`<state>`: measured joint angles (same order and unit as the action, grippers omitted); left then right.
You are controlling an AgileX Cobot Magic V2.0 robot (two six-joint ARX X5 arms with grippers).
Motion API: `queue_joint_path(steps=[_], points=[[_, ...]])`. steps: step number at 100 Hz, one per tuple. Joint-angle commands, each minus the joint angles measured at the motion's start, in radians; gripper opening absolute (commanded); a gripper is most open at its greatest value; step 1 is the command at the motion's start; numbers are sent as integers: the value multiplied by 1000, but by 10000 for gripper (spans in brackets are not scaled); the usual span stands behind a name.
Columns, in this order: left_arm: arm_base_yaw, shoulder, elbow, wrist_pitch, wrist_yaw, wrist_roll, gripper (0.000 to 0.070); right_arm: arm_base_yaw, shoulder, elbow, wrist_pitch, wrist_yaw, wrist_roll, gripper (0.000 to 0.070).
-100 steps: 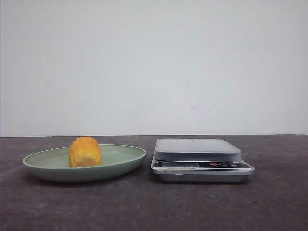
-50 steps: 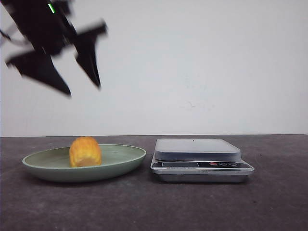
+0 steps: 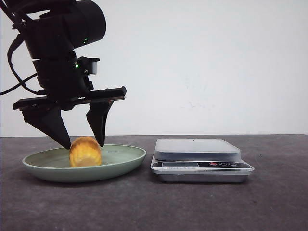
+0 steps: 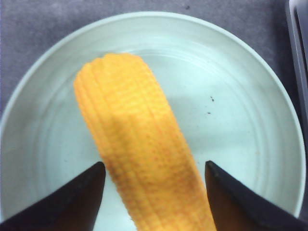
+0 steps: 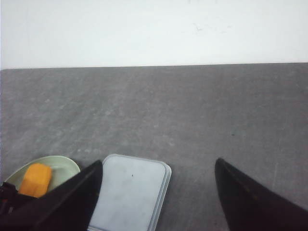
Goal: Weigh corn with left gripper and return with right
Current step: 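Lower the open left gripper over the corn cob and close on it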
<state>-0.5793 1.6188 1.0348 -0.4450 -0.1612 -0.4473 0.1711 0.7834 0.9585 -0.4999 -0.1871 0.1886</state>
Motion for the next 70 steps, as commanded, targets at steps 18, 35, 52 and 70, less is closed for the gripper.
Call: queue_joint_path(steps=[18,35,52,70], points=[[-47,43,8,12,-30,-44,377,5,6,21,-3,0,-10,464],[-50,45,8,25,-41,-44,297,5,5,21,-14,0,-10,464],[-50,45,8,23,-41,-37,67,5,5,21,-18,0,-10,464],[-50,39,14,21,-17,-45,1,5,5,21,-18,0,-10,464]])
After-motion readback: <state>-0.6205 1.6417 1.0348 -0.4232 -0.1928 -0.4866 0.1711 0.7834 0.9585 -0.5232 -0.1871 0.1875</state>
